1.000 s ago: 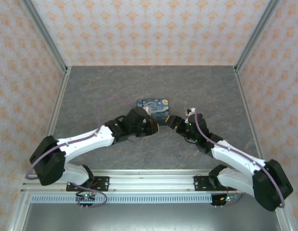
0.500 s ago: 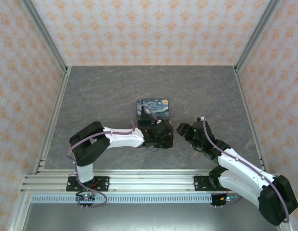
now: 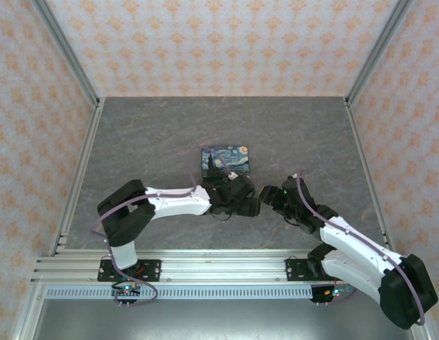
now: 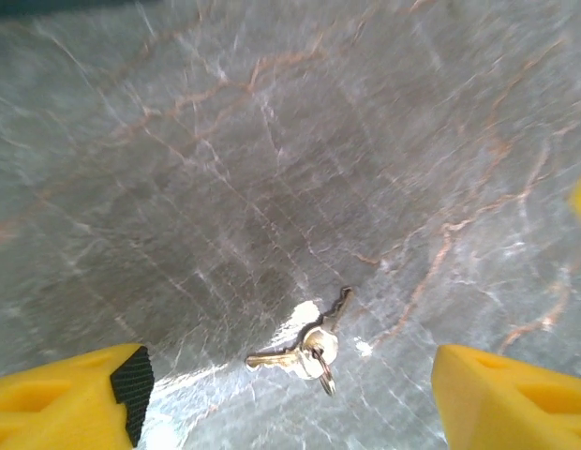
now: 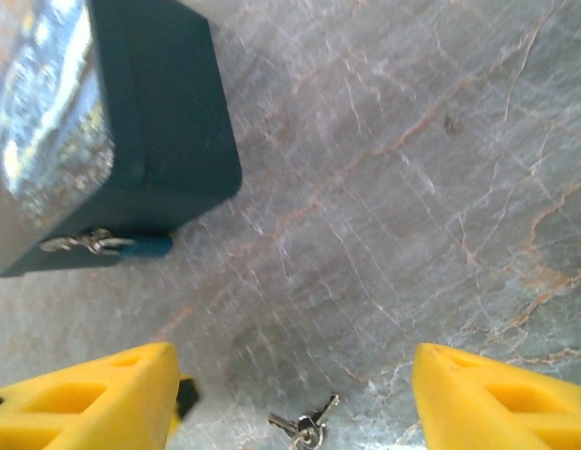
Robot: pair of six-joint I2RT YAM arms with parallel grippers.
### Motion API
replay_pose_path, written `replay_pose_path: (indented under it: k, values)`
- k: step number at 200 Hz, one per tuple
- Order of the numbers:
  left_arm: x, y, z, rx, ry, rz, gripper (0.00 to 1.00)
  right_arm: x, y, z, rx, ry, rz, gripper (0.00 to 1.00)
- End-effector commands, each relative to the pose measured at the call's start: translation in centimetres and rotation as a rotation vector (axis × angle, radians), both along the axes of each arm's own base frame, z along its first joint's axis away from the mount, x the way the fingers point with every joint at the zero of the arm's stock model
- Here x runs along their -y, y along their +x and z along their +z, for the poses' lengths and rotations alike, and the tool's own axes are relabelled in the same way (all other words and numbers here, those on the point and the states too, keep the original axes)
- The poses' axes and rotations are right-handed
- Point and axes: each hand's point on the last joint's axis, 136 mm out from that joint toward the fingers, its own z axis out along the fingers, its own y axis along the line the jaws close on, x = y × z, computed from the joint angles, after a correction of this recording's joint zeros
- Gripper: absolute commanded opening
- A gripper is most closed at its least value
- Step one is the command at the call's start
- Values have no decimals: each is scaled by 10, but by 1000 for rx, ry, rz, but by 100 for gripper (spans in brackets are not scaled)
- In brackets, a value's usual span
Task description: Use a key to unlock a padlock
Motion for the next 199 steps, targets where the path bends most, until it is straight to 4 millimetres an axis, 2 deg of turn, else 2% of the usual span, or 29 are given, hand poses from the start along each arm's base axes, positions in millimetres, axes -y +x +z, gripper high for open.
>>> replay_pose_path:
  k: [1, 29, 60, 83, 108, 140, 199]
  values:
    - [-24, 19, 40, 106, 4, 67, 83, -15, -8, 2, -34, -60, 160, 66]
    - [-63, 32, 64, 140, -35, 182, 90, -32, -13, -1, -63, -152, 329, 66]
    - [-108, 43, 87, 160, -71, 299, 98, -51, -9, 1, -70, -186, 433, 65]
    - [-133, 47, 100, 178, -83, 356, 100, -66, -6, -11, -105, -181, 465, 64]
    - [-155, 50, 106, 183, -98, 420, 100, -77, -7, -23, -134, -193, 494, 63]
    - [-169, 52, 103, 166, -108, 457, 100, -84, -12, -37, -171, -204, 512, 62]
    - [-171, 53, 99, 163, -114, 468, 100, -74, -29, -47, -217, -198, 510, 60]
